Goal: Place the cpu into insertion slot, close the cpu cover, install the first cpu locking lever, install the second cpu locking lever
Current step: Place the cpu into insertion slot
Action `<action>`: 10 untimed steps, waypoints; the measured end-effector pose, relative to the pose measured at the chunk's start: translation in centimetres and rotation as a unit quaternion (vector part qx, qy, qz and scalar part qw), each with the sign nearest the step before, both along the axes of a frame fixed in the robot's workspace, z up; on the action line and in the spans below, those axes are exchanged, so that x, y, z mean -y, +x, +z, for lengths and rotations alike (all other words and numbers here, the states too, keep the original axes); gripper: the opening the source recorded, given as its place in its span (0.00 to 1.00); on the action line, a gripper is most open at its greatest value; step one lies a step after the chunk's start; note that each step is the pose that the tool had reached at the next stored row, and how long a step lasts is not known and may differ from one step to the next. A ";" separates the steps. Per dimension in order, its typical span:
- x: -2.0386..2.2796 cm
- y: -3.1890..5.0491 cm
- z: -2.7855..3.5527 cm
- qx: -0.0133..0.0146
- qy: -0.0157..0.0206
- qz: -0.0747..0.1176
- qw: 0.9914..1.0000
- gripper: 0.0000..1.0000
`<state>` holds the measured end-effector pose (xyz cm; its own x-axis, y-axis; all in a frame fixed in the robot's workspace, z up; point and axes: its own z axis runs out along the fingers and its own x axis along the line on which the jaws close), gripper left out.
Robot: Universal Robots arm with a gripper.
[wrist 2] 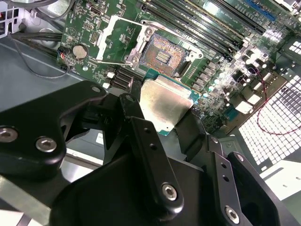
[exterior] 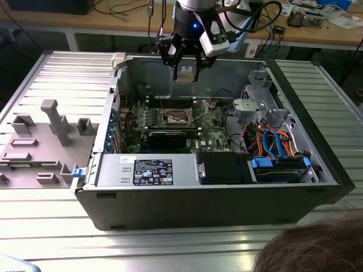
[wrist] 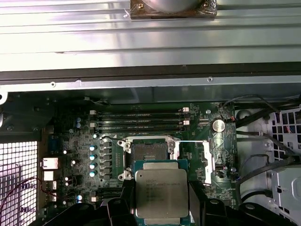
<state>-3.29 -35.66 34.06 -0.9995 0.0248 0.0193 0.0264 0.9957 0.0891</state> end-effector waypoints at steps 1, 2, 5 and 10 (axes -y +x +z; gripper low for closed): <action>0.00 0.00 -0.01 0.000 0.000 0.000 1.000 0.55; 0.00 0.00 -0.06 0.000 0.000 0.000 1.000 0.55; 0.00 0.00 -0.14 0.000 0.000 0.000 1.000 0.55; 0.00 -0.01 -0.34 0.000 0.000 0.000 1.000 0.55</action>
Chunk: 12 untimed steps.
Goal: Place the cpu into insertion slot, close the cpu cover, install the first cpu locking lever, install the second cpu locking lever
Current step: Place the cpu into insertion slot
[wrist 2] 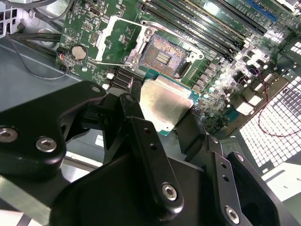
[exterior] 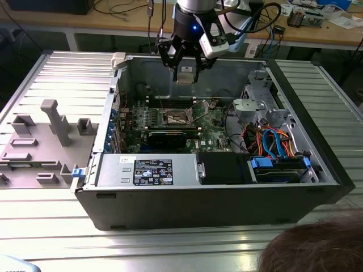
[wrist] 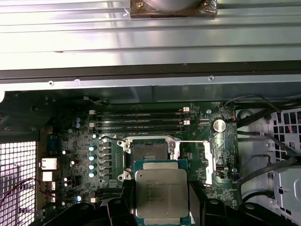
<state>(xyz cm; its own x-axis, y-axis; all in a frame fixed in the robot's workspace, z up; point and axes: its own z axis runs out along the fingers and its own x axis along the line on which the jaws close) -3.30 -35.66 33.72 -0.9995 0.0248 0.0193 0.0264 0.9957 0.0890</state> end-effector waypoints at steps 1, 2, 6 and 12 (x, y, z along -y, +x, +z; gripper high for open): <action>0.00 0.00 -0.02 0.000 0.000 0.000 1.000 0.55; 0.00 0.00 -0.04 0.000 0.000 0.000 1.000 0.55; 0.00 0.00 -0.09 0.000 0.000 0.000 1.000 0.55; 0.00 0.00 -0.48 0.000 0.000 0.000 1.000 0.55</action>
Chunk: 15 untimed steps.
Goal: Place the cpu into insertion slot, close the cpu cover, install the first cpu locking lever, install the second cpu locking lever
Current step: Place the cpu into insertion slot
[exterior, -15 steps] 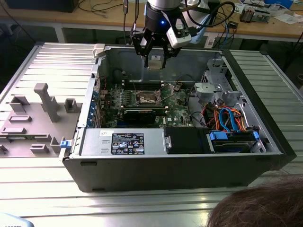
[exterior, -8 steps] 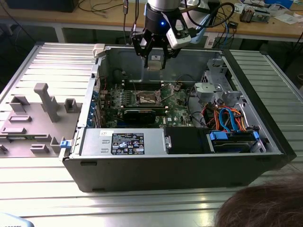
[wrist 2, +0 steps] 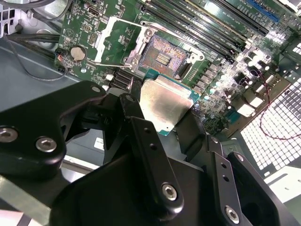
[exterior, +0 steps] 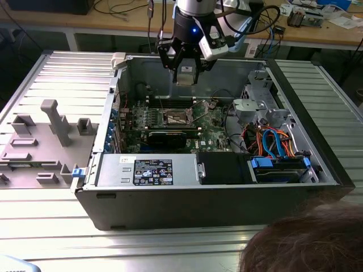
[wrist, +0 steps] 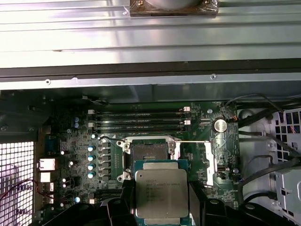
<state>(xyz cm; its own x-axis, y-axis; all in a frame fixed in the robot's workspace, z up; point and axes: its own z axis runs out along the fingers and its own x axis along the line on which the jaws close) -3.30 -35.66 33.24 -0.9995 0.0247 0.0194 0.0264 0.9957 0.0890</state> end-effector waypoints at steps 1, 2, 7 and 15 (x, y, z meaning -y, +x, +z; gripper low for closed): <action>0.00 0.00 -0.26 0.000 0.000 0.000 1.000 0.55; 0.00 0.00 -0.28 0.000 0.000 0.000 1.000 0.55; 0.00 0.00 -0.55 0.000 0.000 0.000 1.000 0.55; 0.00 0.00 -0.66 0.000 0.000 0.000 1.000 0.55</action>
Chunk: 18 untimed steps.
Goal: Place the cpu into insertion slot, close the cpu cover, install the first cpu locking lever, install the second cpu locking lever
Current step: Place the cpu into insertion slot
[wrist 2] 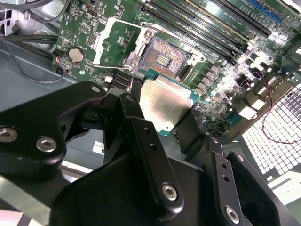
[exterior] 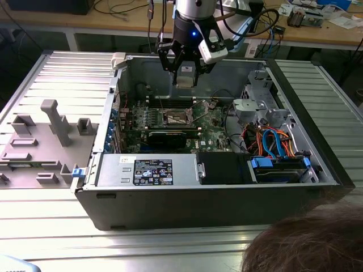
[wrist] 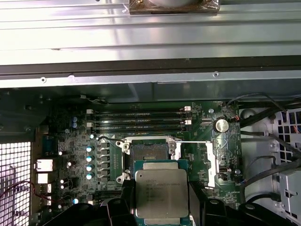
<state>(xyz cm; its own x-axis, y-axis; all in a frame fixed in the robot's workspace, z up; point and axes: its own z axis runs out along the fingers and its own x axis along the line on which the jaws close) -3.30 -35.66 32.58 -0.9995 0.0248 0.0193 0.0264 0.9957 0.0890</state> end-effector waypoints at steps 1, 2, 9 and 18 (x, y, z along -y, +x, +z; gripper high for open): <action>0.00 0.00 -0.02 0.000 0.000 0.000 1.000 0.55; 0.00 0.00 -0.04 0.000 0.000 0.000 1.000 0.55; 0.00 0.00 -0.16 0.000 0.000 0.000 1.000 0.55; 0.00 0.00 -0.36 0.000 0.000 0.000 1.000 0.55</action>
